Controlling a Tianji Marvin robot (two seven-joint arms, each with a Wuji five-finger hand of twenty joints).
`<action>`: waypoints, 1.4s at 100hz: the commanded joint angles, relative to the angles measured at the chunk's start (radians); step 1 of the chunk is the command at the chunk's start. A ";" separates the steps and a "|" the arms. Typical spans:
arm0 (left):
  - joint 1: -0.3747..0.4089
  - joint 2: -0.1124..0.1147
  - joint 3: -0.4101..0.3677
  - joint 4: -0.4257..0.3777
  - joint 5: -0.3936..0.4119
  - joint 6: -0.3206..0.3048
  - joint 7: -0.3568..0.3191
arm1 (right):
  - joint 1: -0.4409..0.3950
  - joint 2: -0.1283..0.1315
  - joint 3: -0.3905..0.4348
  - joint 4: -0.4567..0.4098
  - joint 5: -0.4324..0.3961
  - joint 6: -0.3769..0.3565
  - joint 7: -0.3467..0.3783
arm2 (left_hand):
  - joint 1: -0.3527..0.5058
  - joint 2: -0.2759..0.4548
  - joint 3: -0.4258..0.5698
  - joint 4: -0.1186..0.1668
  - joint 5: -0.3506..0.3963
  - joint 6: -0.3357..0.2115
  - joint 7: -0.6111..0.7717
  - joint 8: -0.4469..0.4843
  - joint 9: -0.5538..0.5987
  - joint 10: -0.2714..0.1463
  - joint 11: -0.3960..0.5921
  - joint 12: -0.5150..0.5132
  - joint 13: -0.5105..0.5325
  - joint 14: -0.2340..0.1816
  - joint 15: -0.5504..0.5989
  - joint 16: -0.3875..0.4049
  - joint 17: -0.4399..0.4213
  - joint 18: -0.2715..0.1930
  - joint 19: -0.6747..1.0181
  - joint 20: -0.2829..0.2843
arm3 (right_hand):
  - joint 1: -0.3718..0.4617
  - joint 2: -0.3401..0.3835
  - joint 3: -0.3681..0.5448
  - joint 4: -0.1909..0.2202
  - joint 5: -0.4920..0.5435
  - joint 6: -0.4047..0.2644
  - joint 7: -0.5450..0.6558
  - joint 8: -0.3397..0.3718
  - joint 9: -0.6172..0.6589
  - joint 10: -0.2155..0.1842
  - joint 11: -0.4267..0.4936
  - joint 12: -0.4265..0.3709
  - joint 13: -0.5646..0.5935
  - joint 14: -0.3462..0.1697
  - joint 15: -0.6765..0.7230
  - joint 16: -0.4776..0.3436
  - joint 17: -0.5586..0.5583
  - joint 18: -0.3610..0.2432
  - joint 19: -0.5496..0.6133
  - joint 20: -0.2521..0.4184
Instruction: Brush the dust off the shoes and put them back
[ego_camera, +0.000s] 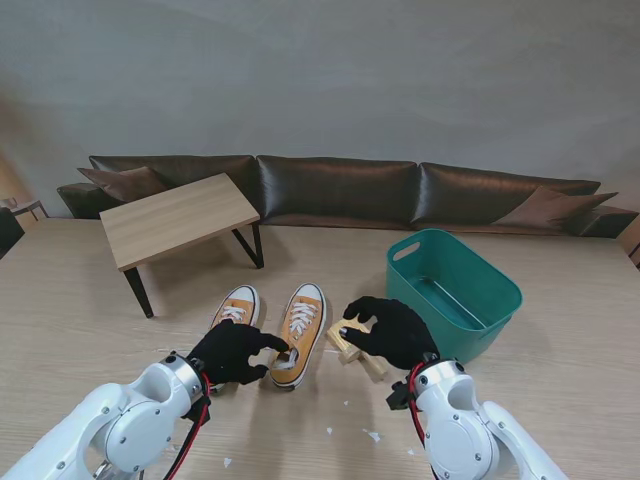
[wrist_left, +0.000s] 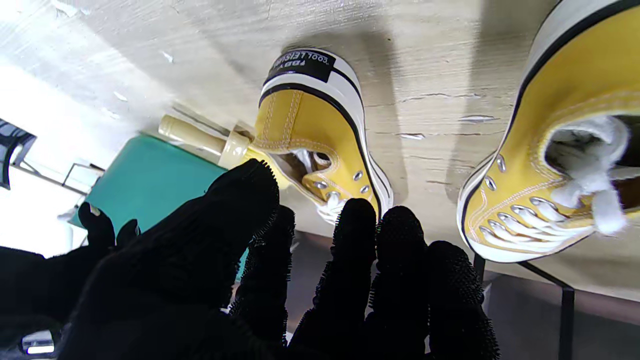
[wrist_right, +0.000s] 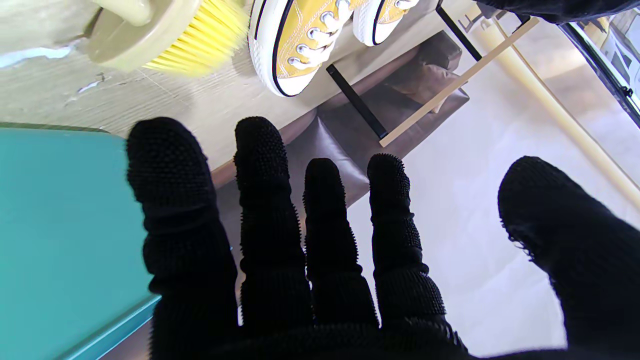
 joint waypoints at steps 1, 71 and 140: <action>-0.009 -0.003 0.018 0.014 0.015 0.010 -0.027 | -0.008 -0.002 -0.003 -0.008 0.000 0.000 0.017 | -0.027 -0.049 0.035 -0.032 -0.030 -0.027 -0.004 -0.006 -0.043 -0.005 0.030 0.030 -0.010 -0.011 0.031 0.014 -0.021 -0.044 0.040 0.012 | -0.019 0.026 -0.007 0.025 -0.011 -0.010 0.010 -0.021 -0.007 0.014 0.018 -0.016 -0.012 0.003 0.011 -0.008 -0.482 0.022 -0.006 0.026; -0.116 0.002 0.224 0.124 0.147 0.178 0.000 | -0.006 -0.003 -0.016 -0.006 0.028 0.000 0.028 | -0.090 -0.056 0.017 -0.069 0.128 -0.025 0.156 0.168 -0.066 -0.014 0.163 0.135 0.025 -0.034 0.147 0.061 0.046 -0.052 0.091 0.099 | -0.017 0.036 -0.004 0.025 0.009 0.012 0.020 -0.029 0.009 0.019 0.019 -0.019 0.000 0.008 0.013 -0.008 -0.479 0.026 -0.006 0.028; -0.183 0.002 0.341 0.245 0.232 0.190 0.123 | -0.002 0.001 -0.039 0.009 0.024 -0.012 0.039 | -0.097 -0.195 0.191 -0.108 0.191 0.148 1.186 0.735 0.053 -0.098 0.365 0.208 0.198 -0.106 0.289 0.016 0.239 -0.035 0.194 0.027 | -0.022 0.057 0.002 0.026 -0.008 0.045 0.028 -0.034 0.015 0.021 0.022 -0.019 0.007 0.009 0.014 -0.008 -0.475 0.028 -0.002 0.026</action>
